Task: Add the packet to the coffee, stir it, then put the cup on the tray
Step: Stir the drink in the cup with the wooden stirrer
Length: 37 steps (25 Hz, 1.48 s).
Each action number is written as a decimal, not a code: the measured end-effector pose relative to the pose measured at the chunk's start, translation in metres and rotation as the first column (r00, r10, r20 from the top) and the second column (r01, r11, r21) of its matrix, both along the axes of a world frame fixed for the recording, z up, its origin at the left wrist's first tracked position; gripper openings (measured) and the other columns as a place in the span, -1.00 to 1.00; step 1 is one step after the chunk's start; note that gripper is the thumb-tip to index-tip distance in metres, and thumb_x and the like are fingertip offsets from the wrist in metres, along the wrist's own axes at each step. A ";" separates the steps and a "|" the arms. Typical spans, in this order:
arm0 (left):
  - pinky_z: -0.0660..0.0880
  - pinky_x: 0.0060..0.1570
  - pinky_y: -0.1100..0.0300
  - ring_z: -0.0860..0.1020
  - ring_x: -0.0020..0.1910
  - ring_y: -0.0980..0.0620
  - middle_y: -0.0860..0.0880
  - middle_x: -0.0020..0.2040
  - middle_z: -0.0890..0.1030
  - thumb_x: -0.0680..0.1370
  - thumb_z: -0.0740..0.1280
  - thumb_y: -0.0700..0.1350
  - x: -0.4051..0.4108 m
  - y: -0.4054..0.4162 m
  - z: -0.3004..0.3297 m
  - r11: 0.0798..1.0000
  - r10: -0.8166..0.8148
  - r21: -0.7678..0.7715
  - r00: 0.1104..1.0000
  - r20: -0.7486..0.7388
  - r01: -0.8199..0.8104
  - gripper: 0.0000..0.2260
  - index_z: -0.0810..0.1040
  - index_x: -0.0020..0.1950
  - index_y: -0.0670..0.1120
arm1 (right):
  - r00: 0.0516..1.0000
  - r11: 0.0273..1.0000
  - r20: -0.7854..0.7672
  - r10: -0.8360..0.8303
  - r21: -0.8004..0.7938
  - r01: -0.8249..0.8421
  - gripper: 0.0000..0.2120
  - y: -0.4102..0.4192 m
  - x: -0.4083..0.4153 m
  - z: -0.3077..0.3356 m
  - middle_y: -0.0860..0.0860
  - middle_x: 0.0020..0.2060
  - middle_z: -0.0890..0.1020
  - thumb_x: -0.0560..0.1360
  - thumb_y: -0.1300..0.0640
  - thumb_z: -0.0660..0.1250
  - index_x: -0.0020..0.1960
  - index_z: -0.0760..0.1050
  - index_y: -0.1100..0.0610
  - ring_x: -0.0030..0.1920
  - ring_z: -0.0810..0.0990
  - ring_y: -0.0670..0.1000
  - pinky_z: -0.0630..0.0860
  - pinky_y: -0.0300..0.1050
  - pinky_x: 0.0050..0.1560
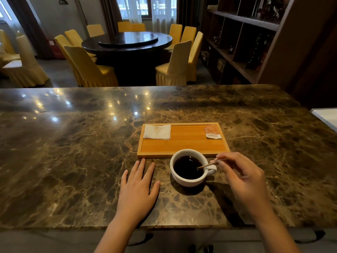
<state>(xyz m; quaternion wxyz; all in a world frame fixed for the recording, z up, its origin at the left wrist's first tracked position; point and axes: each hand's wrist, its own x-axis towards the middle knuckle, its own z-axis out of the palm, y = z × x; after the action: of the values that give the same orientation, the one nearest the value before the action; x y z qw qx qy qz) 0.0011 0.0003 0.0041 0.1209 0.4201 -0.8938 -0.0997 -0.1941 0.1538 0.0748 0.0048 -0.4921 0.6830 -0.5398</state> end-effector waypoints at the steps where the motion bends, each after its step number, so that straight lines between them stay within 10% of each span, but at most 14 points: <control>1: -0.15 0.40 -0.04 -0.16 0.42 0.12 -0.01 0.50 0.00 0.43 -0.21 0.27 0.000 0.000 0.000 1.000 0.001 0.002 1.000 -0.005 -0.001 -0.38 0.04 0.45 0.11 | 0.999 1.000 0.030 0.025 0.007 -0.025 -0.80 0.001 0.001 0.001 -0.10 -0.20 0.66 0.41 0.34 0.35 -0.06 0.60 0.09 -0.09 0.61 -0.13 0.52 -0.35 -0.09; 9: -0.16 0.39 -0.03 -0.17 0.41 0.13 -0.01 0.50 0.00 0.42 -0.23 0.27 -0.001 0.000 0.000 1.000 0.002 0.000 1.000 0.014 -0.002 -0.38 0.02 0.45 0.11 | 0.920 0.995 0.379 0.097 -0.062 -0.079 -0.77 -0.011 0.011 0.001 -0.11 -0.13 0.66 0.42 0.38 0.33 -0.15 0.59 0.06 -0.21 0.66 -0.12 0.56 -0.38 -0.27; 20: -0.17 0.39 -0.04 -0.16 0.40 0.13 -0.01 0.50 0.01 0.42 -0.21 0.27 -0.001 -0.001 -0.001 1.000 0.001 0.003 1.000 0.001 -0.001 -0.38 0.04 0.45 0.11 | 0.997 1.000 -0.076 0.006 -0.017 -0.007 -0.86 -0.005 0.005 -0.006 -0.03 -0.17 0.61 0.46 0.15 0.25 -0.06 0.55 0.16 -0.09 0.55 -0.18 0.47 -0.40 -0.12; 26: -0.18 0.38 -0.03 -0.17 0.41 0.13 0.00 0.50 -0.01 0.42 -0.22 0.28 -0.001 -0.001 0.000 1.000 0.003 0.007 1.000 0.003 -0.003 -0.38 0.03 0.45 0.12 | 0.995 0.998 0.083 0.060 -0.006 -0.060 -0.88 0.000 0.012 -0.001 -0.13 -0.08 0.63 0.42 0.03 0.35 -0.05 0.56 -0.02 -0.08 0.60 -0.19 0.51 -0.43 -0.14; 32: -0.15 0.40 -0.04 -0.14 0.43 0.10 -0.02 0.50 0.01 0.43 -0.20 0.26 0.000 0.000 0.000 1.000 -0.004 0.005 1.000 -0.010 0.004 -0.39 0.05 0.45 0.10 | 0.902 0.993 0.424 0.075 -0.119 -0.026 -0.78 -0.016 0.019 -0.010 -0.20 -0.21 0.69 0.44 0.35 0.31 -0.13 0.57 0.03 -0.20 0.67 -0.10 0.60 -0.30 -0.21; 37: -0.14 0.40 -0.05 -0.11 0.44 0.08 -0.02 0.50 0.02 0.43 -0.19 0.27 -0.001 0.000 0.000 1.000 -0.003 0.005 1.000 -0.018 0.003 -0.39 0.06 0.45 0.10 | 0.957 0.993 0.288 -0.031 -0.103 0.063 -0.91 -0.019 0.012 -0.017 -0.06 -0.20 0.65 0.49 0.18 0.30 -0.10 0.54 0.01 -0.14 0.64 -0.07 0.60 -0.24 -0.19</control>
<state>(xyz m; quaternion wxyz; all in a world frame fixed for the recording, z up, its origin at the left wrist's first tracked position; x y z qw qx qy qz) 0.0005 0.0005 0.0037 0.1276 0.4180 -0.8932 -0.1059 -0.1824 0.1351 0.0573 0.0632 -0.3922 0.6556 -0.6422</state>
